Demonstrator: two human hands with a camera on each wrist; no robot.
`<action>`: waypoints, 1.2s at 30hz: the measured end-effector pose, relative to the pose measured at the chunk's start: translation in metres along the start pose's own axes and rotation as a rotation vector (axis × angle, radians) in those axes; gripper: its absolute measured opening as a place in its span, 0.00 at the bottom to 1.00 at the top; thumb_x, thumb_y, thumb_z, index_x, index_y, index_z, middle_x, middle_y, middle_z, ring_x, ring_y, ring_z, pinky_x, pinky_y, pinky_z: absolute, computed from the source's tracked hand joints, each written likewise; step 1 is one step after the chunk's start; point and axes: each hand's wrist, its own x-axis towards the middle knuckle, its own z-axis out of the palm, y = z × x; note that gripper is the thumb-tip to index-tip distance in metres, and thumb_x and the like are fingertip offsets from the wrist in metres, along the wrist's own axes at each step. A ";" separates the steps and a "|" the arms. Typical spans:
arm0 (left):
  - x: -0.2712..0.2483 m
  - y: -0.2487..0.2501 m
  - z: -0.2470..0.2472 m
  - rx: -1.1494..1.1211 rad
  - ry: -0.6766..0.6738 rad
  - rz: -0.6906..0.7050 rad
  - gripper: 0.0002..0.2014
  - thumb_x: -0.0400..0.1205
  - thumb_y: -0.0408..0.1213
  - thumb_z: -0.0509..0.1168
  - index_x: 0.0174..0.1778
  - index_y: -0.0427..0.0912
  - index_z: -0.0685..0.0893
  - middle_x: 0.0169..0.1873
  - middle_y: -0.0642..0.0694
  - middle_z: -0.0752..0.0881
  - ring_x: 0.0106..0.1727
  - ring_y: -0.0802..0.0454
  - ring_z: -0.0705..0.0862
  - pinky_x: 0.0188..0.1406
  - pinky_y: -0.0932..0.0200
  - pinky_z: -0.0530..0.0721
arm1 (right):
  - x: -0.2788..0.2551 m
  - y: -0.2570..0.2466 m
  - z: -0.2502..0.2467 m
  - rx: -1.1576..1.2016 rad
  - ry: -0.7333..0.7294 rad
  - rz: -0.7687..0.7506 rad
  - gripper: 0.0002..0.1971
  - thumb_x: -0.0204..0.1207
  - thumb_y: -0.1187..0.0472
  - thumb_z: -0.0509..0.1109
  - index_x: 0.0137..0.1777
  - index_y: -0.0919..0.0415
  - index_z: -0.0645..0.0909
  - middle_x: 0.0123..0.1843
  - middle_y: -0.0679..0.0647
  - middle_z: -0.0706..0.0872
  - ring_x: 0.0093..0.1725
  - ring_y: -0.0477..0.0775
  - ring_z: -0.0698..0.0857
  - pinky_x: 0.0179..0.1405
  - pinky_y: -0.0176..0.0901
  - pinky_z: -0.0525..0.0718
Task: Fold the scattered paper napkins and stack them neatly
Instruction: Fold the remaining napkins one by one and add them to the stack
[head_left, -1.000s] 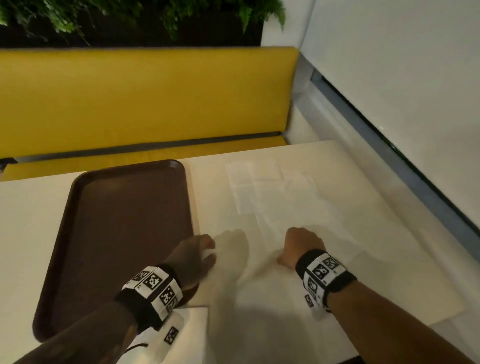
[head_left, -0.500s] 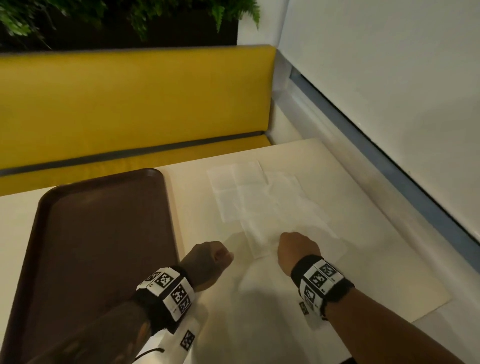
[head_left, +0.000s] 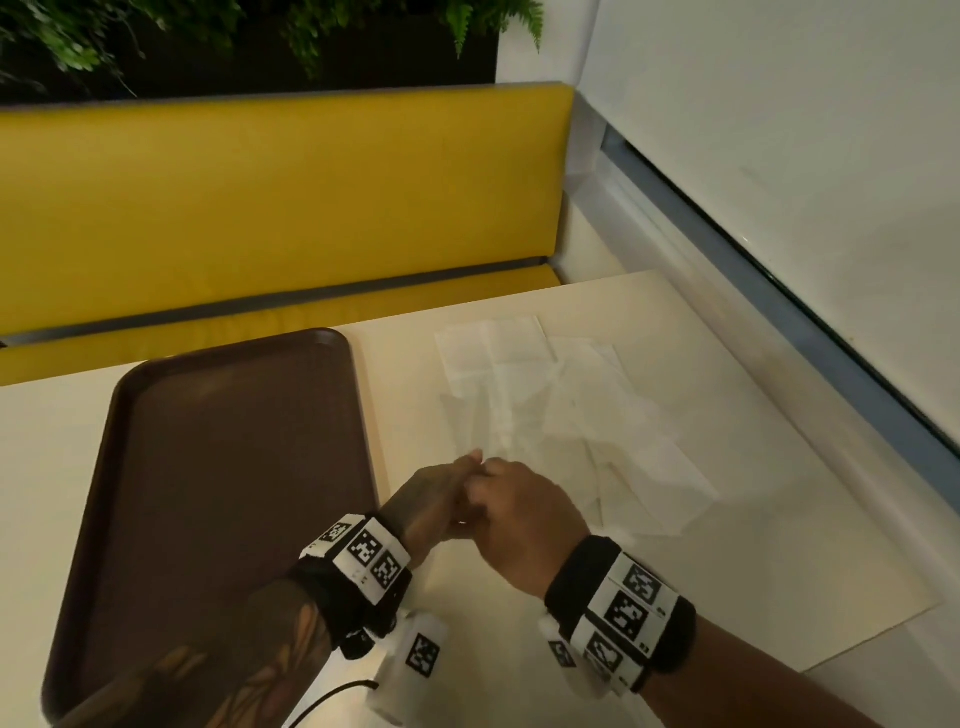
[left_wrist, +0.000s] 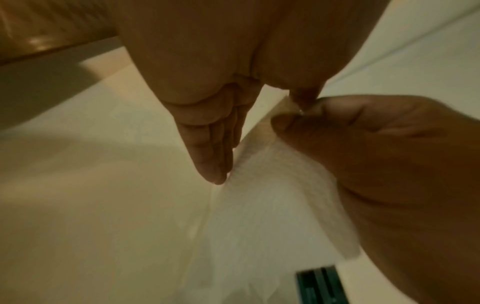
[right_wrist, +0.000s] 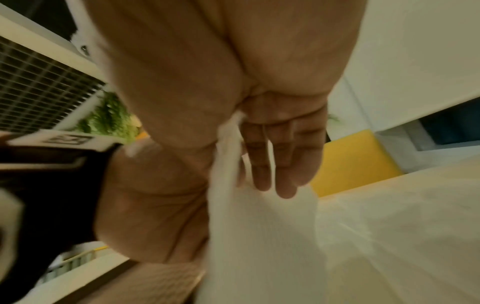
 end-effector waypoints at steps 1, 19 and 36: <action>-0.003 0.003 -0.001 -0.039 0.017 0.016 0.19 0.84 0.50 0.60 0.45 0.36 0.87 0.35 0.37 0.87 0.38 0.43 0.86 0.42 0.49 0.84 | 0.000 -0.003 0.004 0.034 0.011 -0.049 0.09 0.80 0.58 0.65 0.56 0.59 0.83 0.53 0.54 0.84 0.51 0.54 0.82 0.48 0.51 0.86; -0.046 0.040 -0.044 -0.219 -0.068 0.244 0.18 0.81 0.33 0.65 0.66 0.31 0.78 0.61 0.31 0.85 0.62 0.32 0.84 0.59 0.34 0.83 | 0.015 0.004 -0.059 1.001 -0.091 0.244 0.15 0.81 0.59 0.69 0.47 0.75 0.79 0.45 0.74 0.85 0.42 0.71 0.85 0.45 0.59 0.88; -0.060 0.050 -0.063 -0.003 0.279 0.438 0.41 0.60 0.36 0.82 0.67 0.45 0.70 0.49 0.32 0.89 0.50 0.33 0.89 0.52 0.29 0.85 | 0.031 -0.006 -0.054 0.984 0.197 0.266 0.21 0.77 0.67 0.73 0.65 0.55 0.71 0.35 0.57 0.89 0.36 0.52 0.86 0.40 0.39 0.85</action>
